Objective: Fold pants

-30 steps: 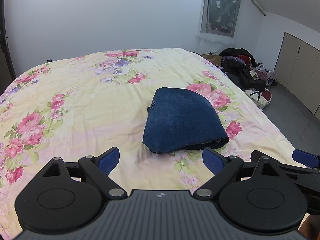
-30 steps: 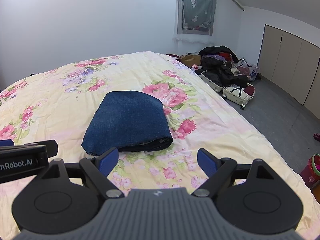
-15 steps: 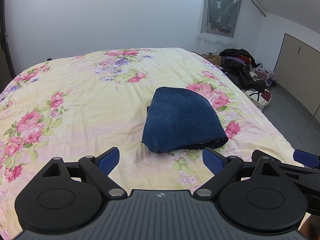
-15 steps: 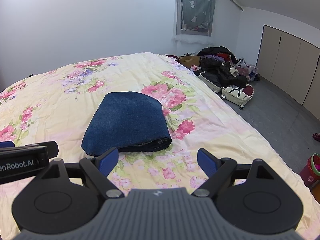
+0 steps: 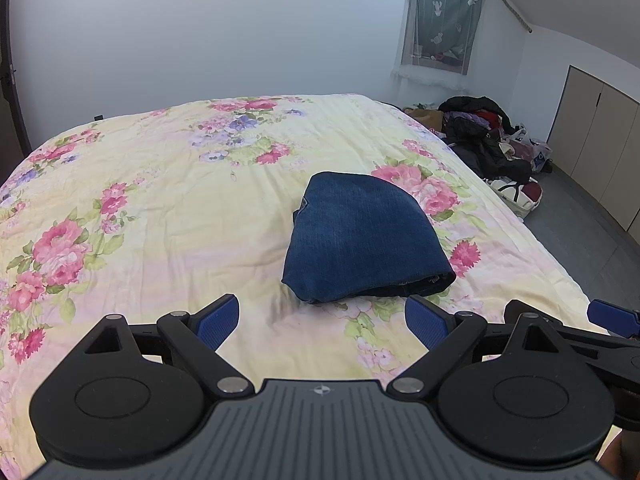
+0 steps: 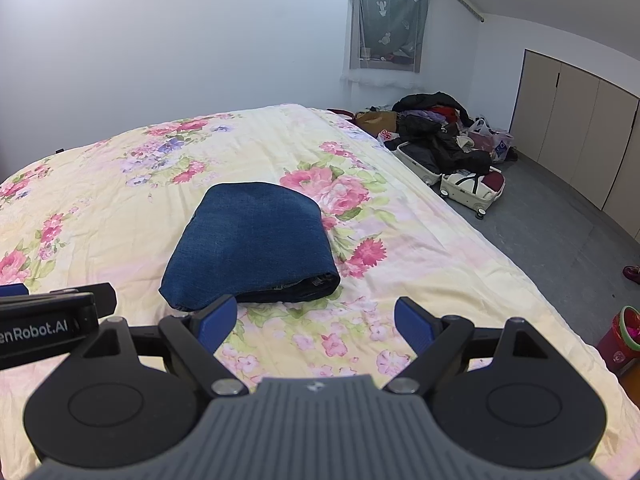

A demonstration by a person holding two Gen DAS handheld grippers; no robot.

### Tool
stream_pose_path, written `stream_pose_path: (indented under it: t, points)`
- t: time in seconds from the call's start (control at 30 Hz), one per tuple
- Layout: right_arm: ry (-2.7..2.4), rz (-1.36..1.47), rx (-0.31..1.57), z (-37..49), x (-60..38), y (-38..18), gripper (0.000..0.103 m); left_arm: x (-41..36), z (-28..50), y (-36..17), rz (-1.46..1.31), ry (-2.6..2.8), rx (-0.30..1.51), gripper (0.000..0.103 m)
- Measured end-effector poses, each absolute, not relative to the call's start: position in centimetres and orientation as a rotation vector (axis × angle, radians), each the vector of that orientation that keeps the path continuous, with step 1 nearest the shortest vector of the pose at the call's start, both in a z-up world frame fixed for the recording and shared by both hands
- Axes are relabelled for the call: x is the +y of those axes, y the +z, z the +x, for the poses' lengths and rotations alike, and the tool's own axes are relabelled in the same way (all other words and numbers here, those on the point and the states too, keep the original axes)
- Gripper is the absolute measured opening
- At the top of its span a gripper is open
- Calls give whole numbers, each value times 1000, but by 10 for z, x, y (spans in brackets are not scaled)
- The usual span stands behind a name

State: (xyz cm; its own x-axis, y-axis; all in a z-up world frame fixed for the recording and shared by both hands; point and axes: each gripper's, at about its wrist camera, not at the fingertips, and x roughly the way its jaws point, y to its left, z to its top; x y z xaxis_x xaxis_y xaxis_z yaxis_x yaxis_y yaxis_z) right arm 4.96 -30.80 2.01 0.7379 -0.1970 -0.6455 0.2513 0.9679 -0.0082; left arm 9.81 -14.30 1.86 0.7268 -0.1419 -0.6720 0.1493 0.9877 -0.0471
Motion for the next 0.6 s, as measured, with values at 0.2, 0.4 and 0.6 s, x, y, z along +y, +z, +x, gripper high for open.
stream_pose_path:
  t: [0.2, 0.4, 0.6]
  points:
    - [-249, 86, 699, 49, -307, 19, 82, -143, 99, 18, 10, -159, 740, 103]
    - [-249, 85, 699, 49, -307, 19, 82, -145, 98, 17, 9, -162, 740, 103]
    - [-255, 84, 705, 46, -309, 16, 82, -140, 98, 11, 8, -149, 749, 103]
